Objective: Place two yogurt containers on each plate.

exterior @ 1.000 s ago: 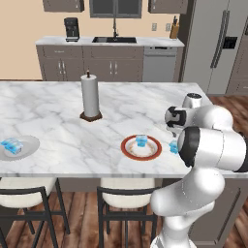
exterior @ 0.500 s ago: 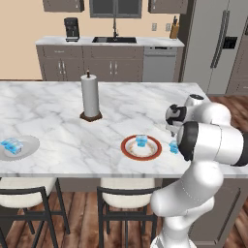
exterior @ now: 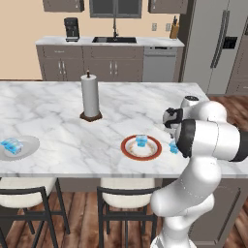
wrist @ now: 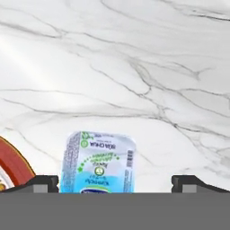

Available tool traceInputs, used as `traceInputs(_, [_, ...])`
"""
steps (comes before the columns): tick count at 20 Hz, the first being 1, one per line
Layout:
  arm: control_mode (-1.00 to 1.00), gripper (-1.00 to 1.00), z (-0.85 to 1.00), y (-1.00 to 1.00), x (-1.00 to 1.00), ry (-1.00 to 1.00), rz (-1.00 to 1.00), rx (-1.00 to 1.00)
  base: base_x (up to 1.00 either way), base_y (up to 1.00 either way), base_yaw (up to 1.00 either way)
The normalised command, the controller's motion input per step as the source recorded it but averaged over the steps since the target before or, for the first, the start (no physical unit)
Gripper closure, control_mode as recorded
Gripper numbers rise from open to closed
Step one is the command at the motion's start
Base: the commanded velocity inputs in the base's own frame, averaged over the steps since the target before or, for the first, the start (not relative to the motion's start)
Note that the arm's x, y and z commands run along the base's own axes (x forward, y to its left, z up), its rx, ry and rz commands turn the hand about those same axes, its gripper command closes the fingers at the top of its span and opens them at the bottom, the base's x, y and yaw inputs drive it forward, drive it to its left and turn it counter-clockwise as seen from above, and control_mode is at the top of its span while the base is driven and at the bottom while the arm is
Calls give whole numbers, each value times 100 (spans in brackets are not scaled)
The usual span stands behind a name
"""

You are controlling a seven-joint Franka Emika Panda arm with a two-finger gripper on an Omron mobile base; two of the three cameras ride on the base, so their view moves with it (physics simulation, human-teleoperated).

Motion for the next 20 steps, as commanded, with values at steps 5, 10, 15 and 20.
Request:
traceInputs(5, [-100,-100,-15,7,1,0,0,-3,0,0,0])
traceInputs(10, [-100,-100,-17,0,3,0,0,0,0,0,0])
traceInputs(15, [-100,-100,-17,1,5,0,0,0,0,0,0])
traceInputs(20, [-100,-100,-3,1,10,-1,0,0,0,0,0])
